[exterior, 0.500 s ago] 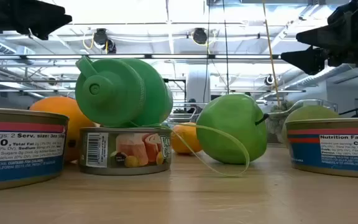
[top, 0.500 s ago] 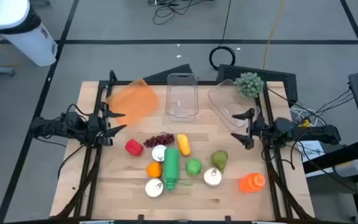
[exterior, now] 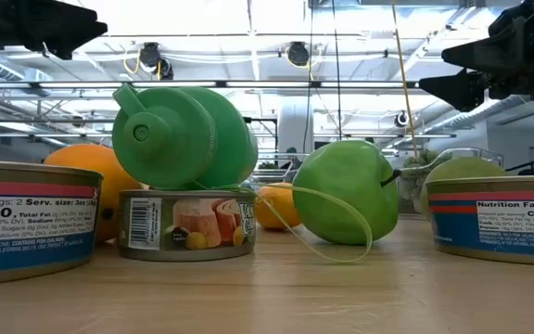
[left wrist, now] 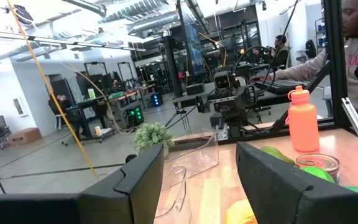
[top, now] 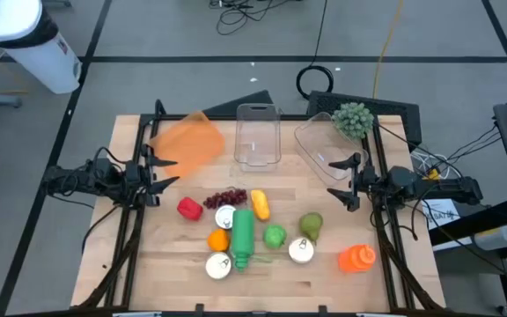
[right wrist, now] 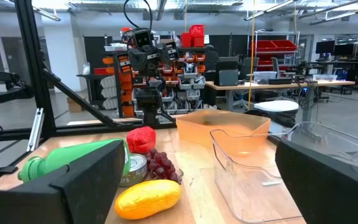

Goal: Pick & Place Food Item

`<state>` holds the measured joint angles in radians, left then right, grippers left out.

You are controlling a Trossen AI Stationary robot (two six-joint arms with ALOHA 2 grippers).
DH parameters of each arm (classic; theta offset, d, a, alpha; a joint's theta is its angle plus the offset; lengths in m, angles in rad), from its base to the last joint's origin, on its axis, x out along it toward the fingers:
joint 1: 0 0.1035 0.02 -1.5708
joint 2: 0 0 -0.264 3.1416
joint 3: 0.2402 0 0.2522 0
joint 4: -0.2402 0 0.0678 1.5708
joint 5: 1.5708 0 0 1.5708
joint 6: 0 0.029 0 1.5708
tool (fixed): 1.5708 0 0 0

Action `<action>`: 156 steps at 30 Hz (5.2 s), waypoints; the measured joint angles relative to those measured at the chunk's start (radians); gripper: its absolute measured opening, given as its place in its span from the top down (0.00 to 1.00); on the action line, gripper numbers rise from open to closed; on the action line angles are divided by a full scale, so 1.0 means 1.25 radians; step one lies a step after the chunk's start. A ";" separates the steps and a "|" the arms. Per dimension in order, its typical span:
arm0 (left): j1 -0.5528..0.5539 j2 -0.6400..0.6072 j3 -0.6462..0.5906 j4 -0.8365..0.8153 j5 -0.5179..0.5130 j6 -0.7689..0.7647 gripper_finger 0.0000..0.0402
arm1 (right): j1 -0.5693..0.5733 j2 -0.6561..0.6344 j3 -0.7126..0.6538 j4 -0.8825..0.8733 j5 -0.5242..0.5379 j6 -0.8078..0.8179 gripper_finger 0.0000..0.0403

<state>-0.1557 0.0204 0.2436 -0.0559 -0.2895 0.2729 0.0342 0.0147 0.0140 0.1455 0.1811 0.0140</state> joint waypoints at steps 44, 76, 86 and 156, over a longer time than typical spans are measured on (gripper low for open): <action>0.000 0.000 0.000 0.000 0.000 0.000 0.47 | 0.000 0.000 0.000 0.000 0.000 0.000 0.02; 0.000 0.000 0.000 0.000 0.000 0.000 0.47 | 0.000 0.000 0.000 0.006 0.000 0.000 0.02; 0.000 0.000 0.000 0.000 0.000 0.000 0.47 | 0.000 0.000 0.000 0.249 0.005 0.263 0.02; 0.000 0.000 0.000 0.000 0.000 0.000 0.47 | 0.513 1.078 1.198 -1.362 -0.295 1.403 0.02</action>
<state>-0.1555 0.0200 0.2436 -0.0555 -0.2893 0.2729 0.6753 1.3627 1.5109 -1.5567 -0.1871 1.7684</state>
